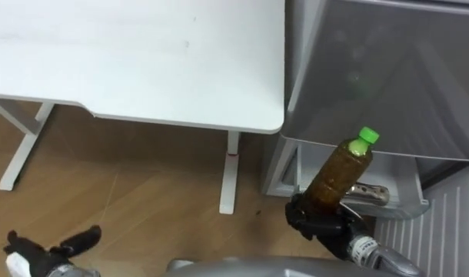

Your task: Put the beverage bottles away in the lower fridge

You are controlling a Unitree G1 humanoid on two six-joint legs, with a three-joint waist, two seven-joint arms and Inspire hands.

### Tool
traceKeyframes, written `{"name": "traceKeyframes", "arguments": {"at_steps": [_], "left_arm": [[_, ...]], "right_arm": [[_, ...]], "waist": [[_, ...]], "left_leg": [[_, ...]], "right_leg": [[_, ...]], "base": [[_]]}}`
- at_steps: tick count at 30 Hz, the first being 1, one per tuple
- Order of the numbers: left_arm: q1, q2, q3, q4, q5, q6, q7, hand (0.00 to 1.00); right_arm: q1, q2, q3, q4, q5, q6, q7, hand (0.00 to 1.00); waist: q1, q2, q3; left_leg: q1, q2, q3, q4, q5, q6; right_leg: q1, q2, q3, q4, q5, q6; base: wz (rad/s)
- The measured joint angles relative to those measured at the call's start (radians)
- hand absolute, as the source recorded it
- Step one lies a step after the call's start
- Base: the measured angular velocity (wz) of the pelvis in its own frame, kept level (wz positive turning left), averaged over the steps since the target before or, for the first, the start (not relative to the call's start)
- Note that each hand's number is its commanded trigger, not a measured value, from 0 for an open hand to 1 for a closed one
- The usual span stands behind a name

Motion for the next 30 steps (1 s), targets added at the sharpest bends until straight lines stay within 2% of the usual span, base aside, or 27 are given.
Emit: {"name": "traceKeyframes", "arguments": {"at_steps": [3,6,11,13,18,20,22,24,30], "left_arm": [[0.026,-0.002,0.000,0.031,0.000,0.027,0.000,0.00],[0.032,-0.007,0.003,0.053,-0.002,0.049,-0.002,0.00],[0.034,-0.016,0.003,0.090,-0.002,0.053,-0.040,0.00],[0.040,-0.020,0.002,0.102,0.017,0.056,-0.081,0.00],[0.029,-0.020,-0.039,0.151,0.145,0.095,-0.156,0.00],[0.026,-0.022,-0.065,0.157,0.190,0.101,-0.180,0.00],[-0.009,-0.024,-0.093,0.156,0.243,0.115,-0.206,0.00],[-0.018,-0.025,-0.101,0.153,0.272,0.115,-0.218,0.00],[-0.050,-0.028,-0.134,0.146,0.305,0.114,-0.286,0.00]], "right_arm": [[-0.017,0.003,-0.003,0.000,0.071,0.005,-0.049,1.00],[-0.039,0.004,-0.006,0.000,0.146,0.005,-0.085,1.00],[-0.044,0.004,-0.019,0.000,0.194,0.005,-0.140,1.00],[-0.041,0.005,-0.048,0.004,0.194,0.005,-0.170,1.00],[-0.052,0.007,-0.065,0.012,0.226,0.001,-0.201,1.00],[-0.056,0.015,-0.065,0.025,0.236,0.001,-0.215,1.00],[-0.065,0.018,-0.063,0.036,0.246,0.001,-0.242,1.00],[-0.077,0.022,-0.062,0.036,0.268,0.000,-0.260,1.00],[-0.083,0.025,-0.061,0.036,0.381,-0.046,-0.314,1.00]], "waist": [[-0.009,-0.001,0.0012],[-0.026,0.012,0.0025],[-0.054,0.034,0.0003],[-0.055,0.036,0.0009],[-0.100,0.032,0.0016],[-0.106,0.026,0.0025],[-0.116,0.020,0.0024],[-0.126,0.015,0.0039],[-0.127,0.014,0.0037]], "left_leg": [[-0.004,0.000,-0.001,0.001,0.000,0.000],[-0.008,0.000,0.001,0.001,-0.002,0.001],[-0.013,0.001,0.004,0.000,-0.002,0.001],[-0.013,0.001,0.029,0.001,-0.002,0.001],[-0.035,-0.002,0.030,0.008,-0.002,0.002],[-0.035,-0.002,0.031,0.007,-0.002,0.002],[-0.042,-0.002,0.034,0.007,-0.002,0.002],[-0.048,-0.002,0.037,0.008,-0.002,0.002],[-0.049,-0.001,0.054,0.007,-0.002,0.002]], "right_leg": [[0.002,-0.001,-0.004,-0.004,0.002,0.001],[-0.001,-0.001,-0.002,-0.004,0.002,0.001],[-0.003,0.001,0.006,-0.005,0.002,0.002],[-0.011,0.002,0.016,-0.001,0.002,0.002],[-0.038,-0.001,0.022,0.012,0.001,0.003],[-0.037,0.000,0.022,0.012,0.001,0.003],[-0.045,0.000,0.020,0.013,0.001,0.003],[-0.051,0.000,0.021,0.013,0.003,0.002],[-0.067,0.007,0.047,0.016,0.003,0.003]], "base": [[0.04],[0.02],[-0.01],[-0.13],[-0.04],[0.00],[0.00],[-0.04],[-0.12]]}}
